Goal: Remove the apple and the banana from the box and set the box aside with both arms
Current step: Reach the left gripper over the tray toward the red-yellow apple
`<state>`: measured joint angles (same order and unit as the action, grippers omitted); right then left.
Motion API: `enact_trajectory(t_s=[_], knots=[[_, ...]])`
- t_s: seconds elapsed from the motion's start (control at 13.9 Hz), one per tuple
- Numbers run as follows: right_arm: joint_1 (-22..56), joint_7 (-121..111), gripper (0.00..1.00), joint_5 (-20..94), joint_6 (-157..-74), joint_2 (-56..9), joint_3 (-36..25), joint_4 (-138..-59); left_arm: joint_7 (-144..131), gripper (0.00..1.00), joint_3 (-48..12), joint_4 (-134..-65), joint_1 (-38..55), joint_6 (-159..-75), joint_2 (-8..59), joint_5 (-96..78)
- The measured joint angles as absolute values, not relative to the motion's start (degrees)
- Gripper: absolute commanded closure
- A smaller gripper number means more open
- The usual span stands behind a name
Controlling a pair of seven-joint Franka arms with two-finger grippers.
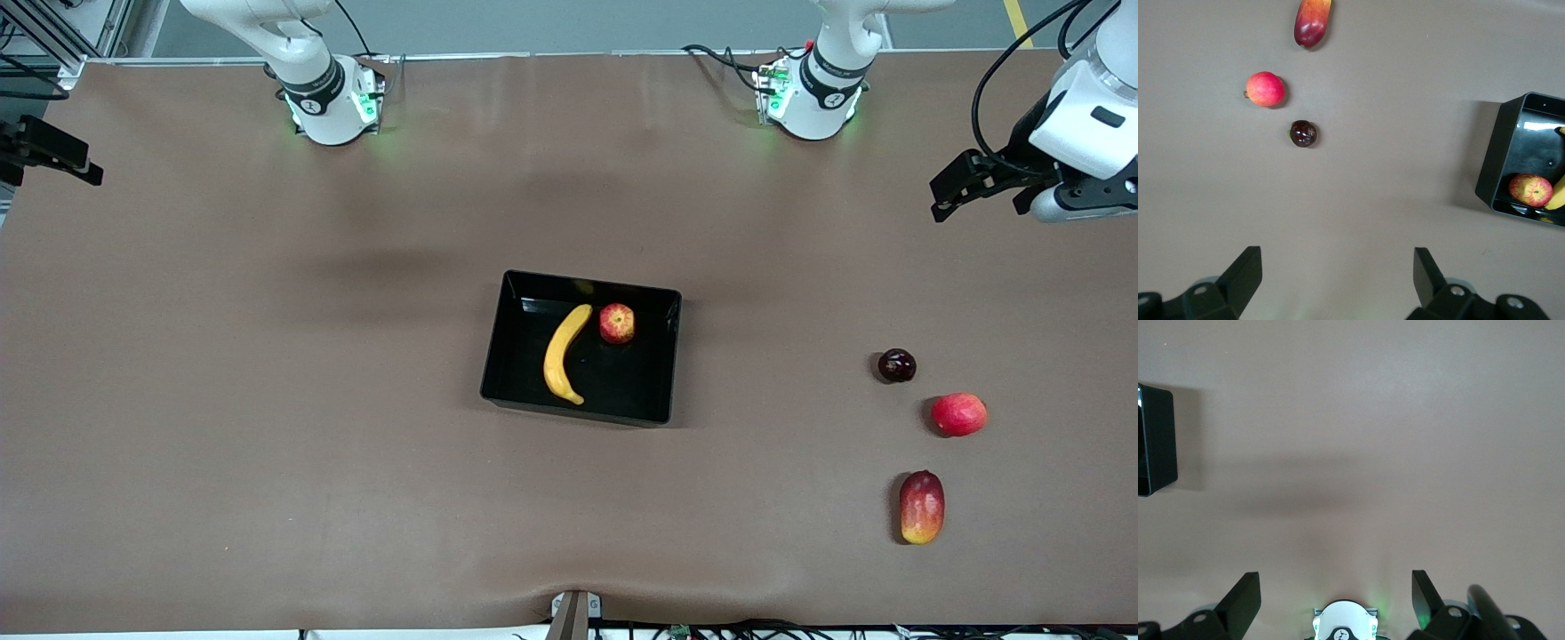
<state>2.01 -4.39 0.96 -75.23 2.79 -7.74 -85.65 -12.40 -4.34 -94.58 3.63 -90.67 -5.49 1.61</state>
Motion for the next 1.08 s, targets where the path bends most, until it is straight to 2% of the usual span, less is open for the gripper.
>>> enact_trajectory(t_s=[0.36, 0.65, 1.08], knots=[[2.0, -4.4, 0.0, 1.0, -75.2, 2.8, -7.8, -85.6, -12.4, 0.0, -4.4, -94.6, 3.7, -90.7, -4.9, 1.6], [2.0, -4.4, 0.0, 1.0, -75.2, 2.8, -7.8, -85.6, -12.6, 0.0, -5.7, -93.6, 4.8, -92.7, -1.5, 1.6], [2.0, -4.4, 0.0, 1.0, -75.2, 2.8, -7.8, -85.6, -28.8, 0.0, -18.1, -93.9, 6.1, -103.3, 9.3, 2.0]])
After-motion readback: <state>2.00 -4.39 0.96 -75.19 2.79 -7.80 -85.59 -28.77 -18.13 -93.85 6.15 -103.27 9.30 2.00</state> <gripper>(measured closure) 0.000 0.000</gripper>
